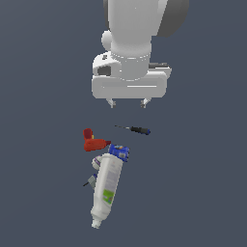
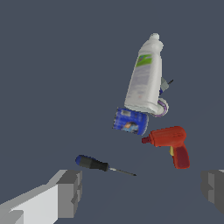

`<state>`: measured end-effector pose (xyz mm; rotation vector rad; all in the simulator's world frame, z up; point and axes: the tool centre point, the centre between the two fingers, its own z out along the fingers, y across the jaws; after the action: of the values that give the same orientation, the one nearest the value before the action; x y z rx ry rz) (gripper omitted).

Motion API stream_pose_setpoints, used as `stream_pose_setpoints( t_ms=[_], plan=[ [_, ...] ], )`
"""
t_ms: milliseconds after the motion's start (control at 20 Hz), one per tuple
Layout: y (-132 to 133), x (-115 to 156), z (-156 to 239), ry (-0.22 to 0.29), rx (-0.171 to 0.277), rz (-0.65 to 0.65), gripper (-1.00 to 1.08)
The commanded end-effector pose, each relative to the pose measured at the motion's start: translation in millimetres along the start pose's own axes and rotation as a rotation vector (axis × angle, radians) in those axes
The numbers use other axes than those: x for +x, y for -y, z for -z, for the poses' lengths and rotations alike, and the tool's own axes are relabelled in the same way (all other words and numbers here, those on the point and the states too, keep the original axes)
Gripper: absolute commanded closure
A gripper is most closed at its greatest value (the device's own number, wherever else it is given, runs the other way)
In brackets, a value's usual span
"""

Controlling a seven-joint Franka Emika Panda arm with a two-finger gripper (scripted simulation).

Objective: Pick up a designated object from a clutter of objects.

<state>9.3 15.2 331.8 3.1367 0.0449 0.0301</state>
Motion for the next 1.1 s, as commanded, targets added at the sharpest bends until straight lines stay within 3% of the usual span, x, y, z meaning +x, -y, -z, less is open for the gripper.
stream_pose_setpoints(
  t_ms=[0,550,1050],
  plan=[
    [0.0,0.0,0.0,0.000,0.000,0.000,-0.92],
    [17.1,-4.7,-15.0,0.029,0.012,0.059,-0.92],
    [17.2,-5.7,-23.3,0.029,0.011,0.092,-0.92]
  ],
)
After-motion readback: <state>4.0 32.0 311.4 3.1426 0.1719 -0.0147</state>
